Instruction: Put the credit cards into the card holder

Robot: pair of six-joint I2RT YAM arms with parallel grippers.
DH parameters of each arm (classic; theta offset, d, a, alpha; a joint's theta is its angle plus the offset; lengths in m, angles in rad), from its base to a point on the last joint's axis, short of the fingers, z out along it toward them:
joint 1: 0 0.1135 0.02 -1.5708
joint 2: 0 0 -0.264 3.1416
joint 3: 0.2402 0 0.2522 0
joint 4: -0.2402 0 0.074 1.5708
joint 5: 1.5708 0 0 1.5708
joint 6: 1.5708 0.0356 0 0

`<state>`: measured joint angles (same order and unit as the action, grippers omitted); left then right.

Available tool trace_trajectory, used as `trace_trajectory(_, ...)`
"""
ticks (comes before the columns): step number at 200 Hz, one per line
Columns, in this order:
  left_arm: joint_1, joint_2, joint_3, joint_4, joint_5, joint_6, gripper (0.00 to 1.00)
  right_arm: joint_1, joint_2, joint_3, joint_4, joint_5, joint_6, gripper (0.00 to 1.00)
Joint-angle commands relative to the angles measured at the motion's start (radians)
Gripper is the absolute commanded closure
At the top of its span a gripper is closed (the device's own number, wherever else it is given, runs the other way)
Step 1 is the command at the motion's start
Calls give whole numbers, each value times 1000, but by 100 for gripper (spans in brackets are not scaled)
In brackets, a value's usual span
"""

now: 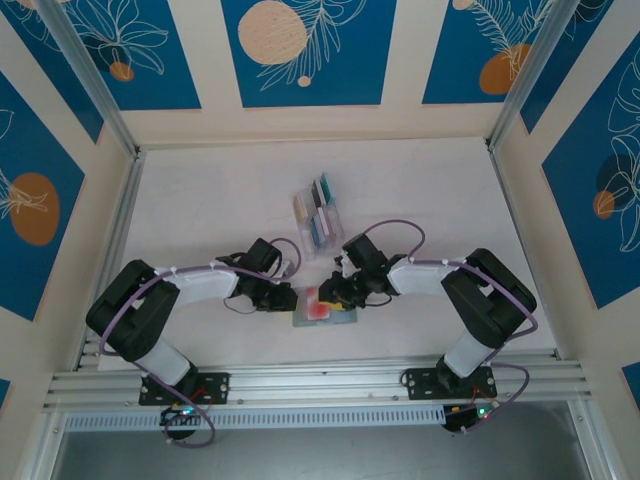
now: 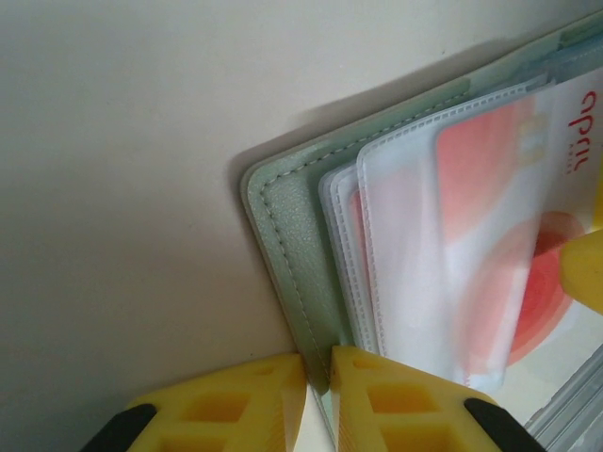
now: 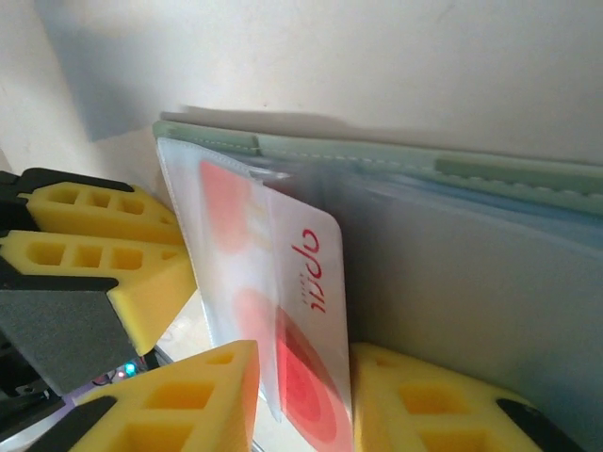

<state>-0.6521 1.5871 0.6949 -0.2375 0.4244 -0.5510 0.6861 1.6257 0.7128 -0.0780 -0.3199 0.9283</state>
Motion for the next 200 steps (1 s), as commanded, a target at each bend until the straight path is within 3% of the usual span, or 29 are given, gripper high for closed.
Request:
trace_trajectory(1,-28,80,-41,-41,-116,-7,81,10,-9,29,-162,70,-36,68)
trace_trajectory(27,-28,84,-43,-37,-116,-5,81,21,-3,64,-217,100,-51,69)
trace_trajectory(52,-28,87,-41,-37,-111,-2,81,31,10,88,-231,105,-61,83)
trace_trajectory(79,-29,84,-42,-37,-111,0,81,38,40,109,-221,88,-66,87)
trace_trajectory(153,-29,82,-51,-27,-108,-5,81,83,71,160,-168,51,-61,89)
trace_trajectory(200,-29,81,-51,-21,-107,-10,81,108,103,203,-170,32,-81,83)
